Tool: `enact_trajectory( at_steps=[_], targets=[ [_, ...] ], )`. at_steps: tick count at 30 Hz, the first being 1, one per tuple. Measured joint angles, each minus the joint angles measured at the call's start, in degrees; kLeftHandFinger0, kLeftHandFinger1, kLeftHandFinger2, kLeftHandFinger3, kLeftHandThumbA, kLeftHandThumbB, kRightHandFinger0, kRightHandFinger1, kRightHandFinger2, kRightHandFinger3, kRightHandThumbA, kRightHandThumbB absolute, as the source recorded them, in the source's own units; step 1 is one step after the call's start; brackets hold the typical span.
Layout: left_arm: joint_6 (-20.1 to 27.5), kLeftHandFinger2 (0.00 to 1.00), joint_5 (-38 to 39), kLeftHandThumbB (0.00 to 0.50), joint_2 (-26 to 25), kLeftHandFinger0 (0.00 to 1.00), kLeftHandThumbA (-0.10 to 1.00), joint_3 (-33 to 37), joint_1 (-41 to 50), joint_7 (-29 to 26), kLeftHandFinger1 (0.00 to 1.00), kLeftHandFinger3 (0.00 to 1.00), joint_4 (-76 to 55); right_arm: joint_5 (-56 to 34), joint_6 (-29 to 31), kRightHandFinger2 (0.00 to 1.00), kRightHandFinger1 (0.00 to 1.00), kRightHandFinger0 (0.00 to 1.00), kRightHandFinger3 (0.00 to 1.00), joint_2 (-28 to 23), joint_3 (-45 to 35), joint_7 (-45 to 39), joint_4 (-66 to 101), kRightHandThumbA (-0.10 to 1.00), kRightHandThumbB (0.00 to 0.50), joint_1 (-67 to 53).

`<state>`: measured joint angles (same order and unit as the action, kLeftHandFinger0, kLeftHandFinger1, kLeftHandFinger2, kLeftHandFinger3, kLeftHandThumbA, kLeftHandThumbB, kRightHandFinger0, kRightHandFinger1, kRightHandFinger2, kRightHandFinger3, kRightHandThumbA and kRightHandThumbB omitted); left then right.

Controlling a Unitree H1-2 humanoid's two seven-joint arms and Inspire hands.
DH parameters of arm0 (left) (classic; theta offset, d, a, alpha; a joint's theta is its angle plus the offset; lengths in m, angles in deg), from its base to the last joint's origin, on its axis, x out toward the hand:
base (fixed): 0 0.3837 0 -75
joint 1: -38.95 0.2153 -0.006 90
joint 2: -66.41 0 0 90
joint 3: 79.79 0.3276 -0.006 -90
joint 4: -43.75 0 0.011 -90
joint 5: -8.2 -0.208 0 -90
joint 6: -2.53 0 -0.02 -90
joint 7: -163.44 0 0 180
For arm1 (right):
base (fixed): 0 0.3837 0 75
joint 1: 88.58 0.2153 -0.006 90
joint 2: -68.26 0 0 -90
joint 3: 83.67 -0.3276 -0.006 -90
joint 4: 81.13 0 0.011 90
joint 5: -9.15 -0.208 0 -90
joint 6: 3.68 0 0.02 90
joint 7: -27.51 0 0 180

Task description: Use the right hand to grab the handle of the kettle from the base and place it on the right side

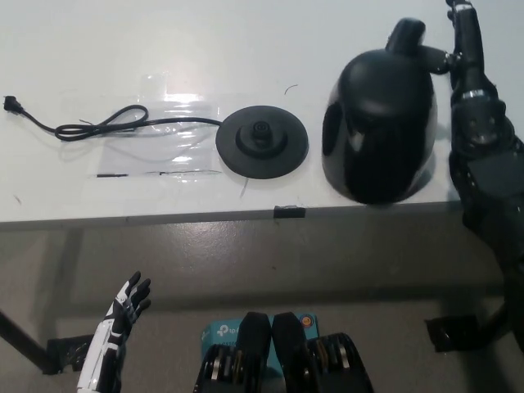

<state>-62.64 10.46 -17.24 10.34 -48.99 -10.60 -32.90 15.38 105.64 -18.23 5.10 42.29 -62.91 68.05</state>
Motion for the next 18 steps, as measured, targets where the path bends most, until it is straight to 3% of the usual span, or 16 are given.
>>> enact_trajectory(
  at_steps=[9,11,16,18],
  targets=[
    [0.0,1.0,0.0,0.5,0.0,1.0,1.0,0.1,-0.2,0.0,1.0,1.0,-0.4,-0.6,-1.5,1.0,1.0,1.0,1.0,0.2,-0.9,0.0,-8.3,0.8,0.375,7.1],
    [0.0,1.0,-0.1,0.5,0.0,1.0,1.0,0.1,-0.3,0.0,1.0,1.0,-0.7,-0.7,-1.9,1.0,1.0,1.0,1.0,0.2,-0.9,0.1,-8.9,0.84,0.418,7.9],
    [0.0,1.0,-0.4,0.5,0.0,1.0,1.0,0.2,-0.5,0.0,1.0,1.0,-1.0,-1.1,-3.1,1.0,1.0,1.0,1.0,0.4,-1.4,0.7,-9.9,0.87,0.389,8.4],
    [0.0,1.0,-0.5,0.5,0.0,1.0,1.0,0.2,-0.5,0.0,1.0,1.0,-1.0,-1.3,-3.7,1.0,1.0,1.0,1.0,0.4,-1.5,1.1,-10.1,1.0,0.366,8.4]
  ],
)
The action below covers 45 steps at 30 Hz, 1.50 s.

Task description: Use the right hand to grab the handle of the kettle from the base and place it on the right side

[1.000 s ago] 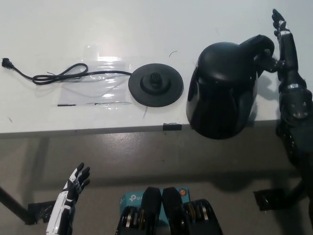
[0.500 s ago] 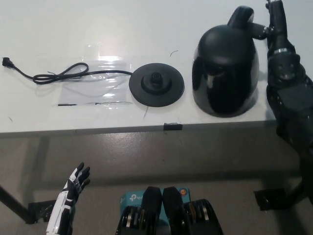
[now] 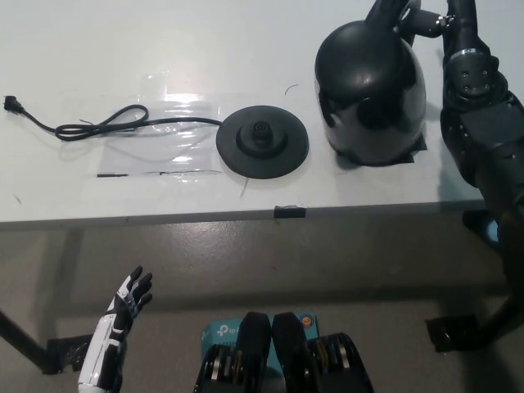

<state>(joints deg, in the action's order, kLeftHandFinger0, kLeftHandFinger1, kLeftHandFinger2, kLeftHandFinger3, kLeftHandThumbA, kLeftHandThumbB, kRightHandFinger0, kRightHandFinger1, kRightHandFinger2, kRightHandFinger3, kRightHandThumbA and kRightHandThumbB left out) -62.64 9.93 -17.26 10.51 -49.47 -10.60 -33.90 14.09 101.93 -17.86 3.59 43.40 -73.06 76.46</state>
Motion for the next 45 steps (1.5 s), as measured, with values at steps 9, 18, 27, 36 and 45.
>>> enact_trajectory(
  at_steps=[9,18,27,36,45],
  targets=[
    [0.0,1.0,-0.6,0.5,0.0,1.0,1.0,0.0,-0.8,0.0,1.0,1.0,-0.2,0.1,-4.3,1.0,1.0,1.0,1.0,0.0,1.5,0.1,-0.8,0.32,0.262,-1.4],
    [0.0,1.0,-1.4,0.5,-0.2,1.0,1.0,-0.1,-0.9,0.0,1.0,1.0,-0.3,0.9,-8.6,1.0,1.0,1.0,1.0,-2.0,6.1,-6.0,-0.8,0.27,0.368,-8.8],
    [0.0,1.0,-1.4,0.5,-0.2,1.0,1.0,-0.2,-1.1,0.0,1.0,1.0,-0.3,1.6,-9.6,1.0,1.0,1.0,1.0,-5.8,10.8,-15.6,0.1,0.25,0.322,-9.8],
    [0.0,1.0,-1.5,0.5,-0.2,1.0,1.0,-0.2,-1.1,0.0,1.0,1.0,-0.3,-0.4,-8.5,1.0,1.0,1.0,1.0,-8.5,6.9,-23.5,3.5,0.67,0.395,-13.0],
    [0.0,1.0,-1.7,0.5,-0.2,1.0,1.0,-0.3,-1.6,0.0,1.0,1.0,-0.3,-5.4,-5.0,1.0,1.0,1.0,1.0,-9.3,-0.3,-31.1,13.1,0.96,0.5,-18.9]
  ],
)
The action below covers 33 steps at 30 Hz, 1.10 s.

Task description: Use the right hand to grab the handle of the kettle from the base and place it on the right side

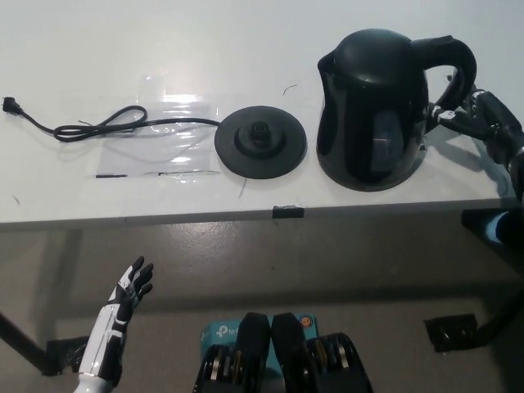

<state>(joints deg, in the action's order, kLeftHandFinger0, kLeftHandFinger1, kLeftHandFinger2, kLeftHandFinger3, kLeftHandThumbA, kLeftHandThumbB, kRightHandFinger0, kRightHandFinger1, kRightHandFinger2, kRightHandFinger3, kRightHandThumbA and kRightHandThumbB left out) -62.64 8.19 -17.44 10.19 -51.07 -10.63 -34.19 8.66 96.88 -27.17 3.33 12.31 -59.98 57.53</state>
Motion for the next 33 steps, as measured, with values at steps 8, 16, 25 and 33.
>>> enact_trajectory(
  at_steps=[8,16,25,33],
  targets=[
    [0.0,1.0,-0.1,0.5,0.0,1.0,1.0,0.0,0.0,0.0,1.0,1.0,0.0,-7.0,0.1,1.0,1.0,1.0,1.0,1.7,-7.7,-5.4,9.6,1.0,0.5,-3.5],
    [0.0,1.0,-0.3,0.5,0.0,1.0,1.0,0.0,-0.1,0.0,1.0,1.0,0.0,-13.2,-0.6,1.0,1.0,1.0,1.0,3.2,-12.2,-8.5,21.3,1.0,0.5,-5.8],
    [0.0,1.0,-0.5,0.5,0.0,1.0,1.0,-0.1,-0.1,0.0,1.0,1.0,0.0,-12.9,-0.5,1.0,1.0,1.0,1.0,3.7,-12.2,-4.9,40.1,1.0,0.5,-15.6],
    [0.0,1.0,-0.5,0.5,-0.1,1.0,1.0,-0.1,-0.6,0.0,1.0,1.0,0.1,-7.3,0.4,1.0,1.0,1.0,1.0,6.3,-11.6,0.3,57.9,1.0,0.5,-29.1]
  ],
)
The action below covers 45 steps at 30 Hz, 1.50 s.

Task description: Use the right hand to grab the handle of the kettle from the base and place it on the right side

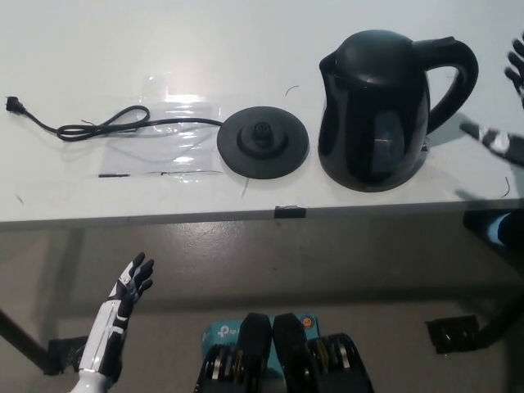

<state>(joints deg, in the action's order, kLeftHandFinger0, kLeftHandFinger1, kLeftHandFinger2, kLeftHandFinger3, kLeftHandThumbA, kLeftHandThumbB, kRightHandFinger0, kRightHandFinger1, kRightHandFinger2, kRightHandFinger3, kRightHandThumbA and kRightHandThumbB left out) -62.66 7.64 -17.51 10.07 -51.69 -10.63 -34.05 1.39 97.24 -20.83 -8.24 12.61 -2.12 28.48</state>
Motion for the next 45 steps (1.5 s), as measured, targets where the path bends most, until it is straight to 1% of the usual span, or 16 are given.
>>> enact_trajectory(
  at_steps=[5,6,7,8,11,12,14,15,16,19,21,31,36,40,43,45],
  targets=[
    [0.0,1.0,0.0,0.5,0.0,1.0,1.0,0.0,-0.6,0.0,1.0,1.0,0.2,3.8,2.4,1.0,1.0,1.0,1.0,5.1,2.0,1.6,9.3,1.0,0.5,-8.6],
    [0.0,1.0,0.0,0.5,0.0,1.0,1.0,0.0,-0.7,0.0,1.0,1.0,0.3,5.4,3.8,1.0,1.0,1.0,1.0,7.7,3.8,2.2,12.6,1.0,0.5,-12.3],
    [0.0,1.0,0.0,0.5,0.0,1.0,1.0,0.0,-0.7,0.0,1.0,1.0,0.3,6.3,4.6,1.0,1.0,1.0,1.0,9.1,4.9,2.5,13.8,1.0,0.477,-14.3],
    [0.0,1.0,0.0,0.5,0.0,1.0,1.0,0.0,-0.7,0.0,1.0,1.0,0.3,7.6,5.6,1.0,1.0,1.0,1.0,10.9,6.7,3.0,15.0,1.0,0.486,-16.9],
    [0.0,1.0,0.0,0.5,-0.2,1.0,1.0,0.1,-0.7,0.0,1.0,1.0,0.3,10.9,8.2,1.0,1.0,1.0,1.0,14.0,10.6,4.7,15.5,1.0,0.464,-21.9],
    [0.0,1.0,0.0,0.5,-0.3,1.0,1.0,0.1,-0.7,0.0,1.0,1.0,0.3,11.9,8.9,1.0,1.0,1.0,1.0,14.7,11.6,5.3,15.2,1.0,0.412,-23.0],
    [0.0,1.0,0.1,0.5,-0.5,1.0,1.0,0.1,-0.7,0.0,1.0,1.0,0.3,13.2,10.2,1.0,1.0,1.0,1.0,15.4,13.3,6.5,13.6,1.0,0.383,-24.0],
    [0.0,1.0,0.1,0.5,-0.6,1.0,1.0,0.1,-0.7,0.0,1.0,1.0,0.4,13.9,10.7,1.0,1.0,1.0,1.0,15.5,14.3,7.3,11.8,1.0,0.364,-24.0],
    [0.0,1.0,0.1,0.5,-0.6,1.0,1.0,0.2,-0.8,0.0,1.0,1.0,0.5,14.4,11.0,1.0,1.0,1.0,1.0,15.3,15.1,7.9,10.3,1.0,0.369,-23.9],
    [0.0,1.0,0.1,0.5,-0.6,1.0,1.0,0.3,-0.8,0.0,1.0,1.0,0.9,16.2,11.5,1.0,1.0,1.0,1.0,14.2,17.3,10.0,5.1,1.0,0.439,-23.0],
    [0.0,1.0,0.1,0.5,-0.6,1.0,1.0,0.3,-1.1,0.0,1.0,1.0,1.3,17.4,11.8,1.0,1.0,1.0,1.0,13.4,17.9,11.3,2.5,1.0,0.437,-22.4],
    [0.0,1.0,0.1,0.5,-0.6,1.0,1.0,0.5,-2.0,0.0,1.0,1.0,1.7,20.6,12.6,1.0,1.0,1.0,1.0,11.0,19.8,16.4,-1.0,1.0,0.398,-21.9],
    [0.0,1.0,-0.1,0.5,-0.6,1.0,1.0,0.9,-1.6,0.0,1.0,1.0,1.8,21.2,12.8,1.0,1.0,1.0,1.0,10.2,20.8,18.0,-1.3,1.0,0.355,-22.4],
    [0.0,1.0,-0.6,0.5,-0.6,1.0,1.0,1.3,-1.4,0.0,1.0,1.0,1.8,21.8,12.9,1.0,1.0,1.0,1.0,9.4,22.1,19.4,-1.3,1.0,0.358,-22.8],
    [0.0,1.0,-0.8,0.5,-0.6,1.0,1.0,1.4,-0.9,0.0,1.0,1.0,1.8,22.2,12.9,1.0,1.0,1.0,1.0,9.3,22.7,20.1,-1.3,1.0,0.321,-23.3],
    [0.0,1.0,-0.9,0.5,-0.6,1.0,1.0,1.5,-0.5,0.0,1.0,1.0,1.8,22.6,12.9,1.0,1.0,1.0,1.0,8.9,23.4,20.6,-1.3,1.0,0.327,-23.5]
  ],
)
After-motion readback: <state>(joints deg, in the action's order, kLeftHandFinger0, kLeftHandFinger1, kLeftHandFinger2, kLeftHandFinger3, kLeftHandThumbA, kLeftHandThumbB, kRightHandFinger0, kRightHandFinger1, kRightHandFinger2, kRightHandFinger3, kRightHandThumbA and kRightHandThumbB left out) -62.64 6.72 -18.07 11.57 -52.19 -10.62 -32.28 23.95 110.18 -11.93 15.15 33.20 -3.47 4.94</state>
